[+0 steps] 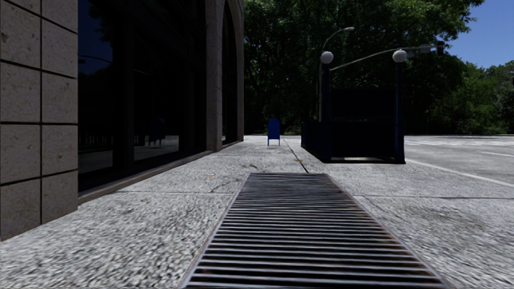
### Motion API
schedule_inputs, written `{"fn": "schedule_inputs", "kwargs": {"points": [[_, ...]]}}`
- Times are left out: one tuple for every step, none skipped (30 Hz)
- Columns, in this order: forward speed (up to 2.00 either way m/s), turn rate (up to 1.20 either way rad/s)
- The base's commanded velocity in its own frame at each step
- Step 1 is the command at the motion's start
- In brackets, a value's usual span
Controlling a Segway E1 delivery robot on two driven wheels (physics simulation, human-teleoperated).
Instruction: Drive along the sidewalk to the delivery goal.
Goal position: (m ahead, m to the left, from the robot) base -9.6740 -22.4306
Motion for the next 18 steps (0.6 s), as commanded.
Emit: {"fn": "schedule_inputs", "kwargs": {"points": [[2.00, 0.00], [2.00, 0.00], [2.00, 0.00], [2.00, 0.00], [2.00, 0.00], [2.00, 0.00], [2.00, 0.00], [2.00, 0.00], [2.00, 0.00], [2.00, 0.00], [2.00, 0.00], [2.00, 0.00], [2.00, 0.00], [2.00, 0.00], [2.00, 0.00], [2.00, 0.00], [2.00, 0.00], [2.00, 0.00]]}}
